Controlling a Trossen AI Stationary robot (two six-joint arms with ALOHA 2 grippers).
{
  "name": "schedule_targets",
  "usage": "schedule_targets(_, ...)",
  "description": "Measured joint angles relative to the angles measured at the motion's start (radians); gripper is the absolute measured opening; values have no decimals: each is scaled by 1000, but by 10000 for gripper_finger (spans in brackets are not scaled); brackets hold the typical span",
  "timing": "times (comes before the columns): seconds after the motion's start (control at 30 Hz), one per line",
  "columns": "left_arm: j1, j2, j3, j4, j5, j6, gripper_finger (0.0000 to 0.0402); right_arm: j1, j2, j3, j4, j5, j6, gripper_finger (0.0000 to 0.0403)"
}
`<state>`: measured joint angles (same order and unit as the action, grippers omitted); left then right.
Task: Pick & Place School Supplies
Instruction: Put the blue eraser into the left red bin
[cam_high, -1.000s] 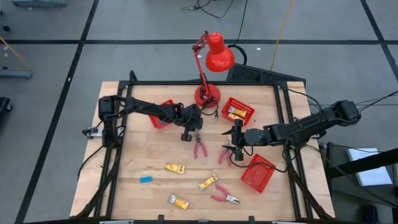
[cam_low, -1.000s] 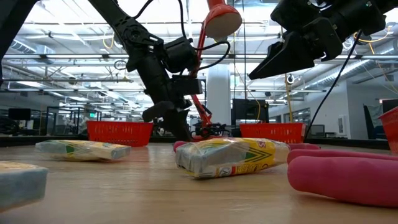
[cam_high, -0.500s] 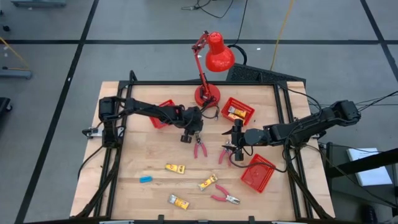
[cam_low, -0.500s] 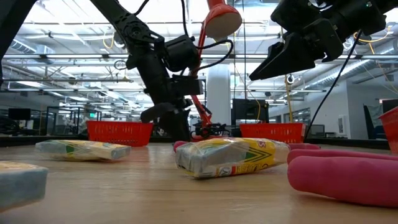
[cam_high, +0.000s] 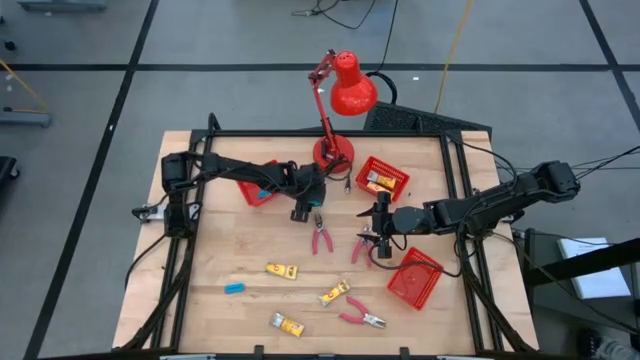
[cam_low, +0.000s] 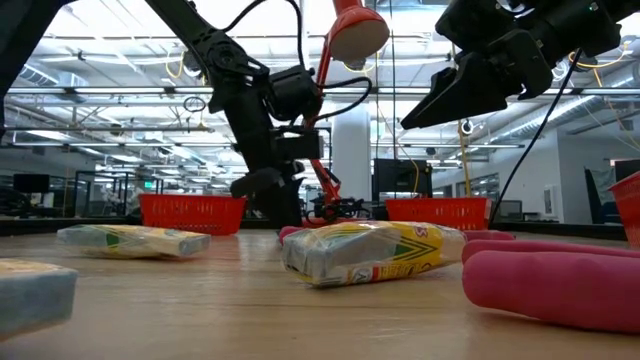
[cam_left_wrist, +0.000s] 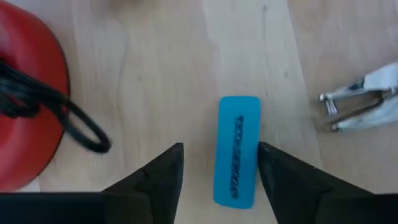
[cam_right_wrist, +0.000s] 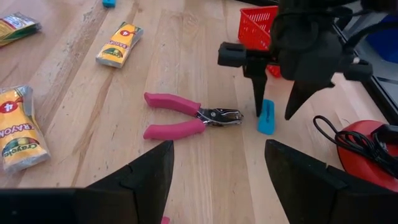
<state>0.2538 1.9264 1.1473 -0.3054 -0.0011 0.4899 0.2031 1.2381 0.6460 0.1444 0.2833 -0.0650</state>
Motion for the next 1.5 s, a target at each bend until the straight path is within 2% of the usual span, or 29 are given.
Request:
schedule_targets(0.23,10,29,4,-2,46,-14,140,0,0,0,1,0,0,242)
schedule_targets(0.43,5,33,4,5,34,-11,42,0,0,0,-1,1,0,242)
schedule_targets(0.97,-50,-19,-3,-5,-30,-78,42,0,0,0,-3,1,1,242)
schedule_targets(1.03,-59,-24,-3,-2,-32,-81,33,0,0,0,-4,1,1,242)
schedule_targets(1.13,-70,-27,-2,-1,-58,-88,0,0,0,0,-7,1,1,242)
schedule_targets(1.5,-78,-28,-1,-12,-78,-99,2,0,0,0,-7,1,1,242)
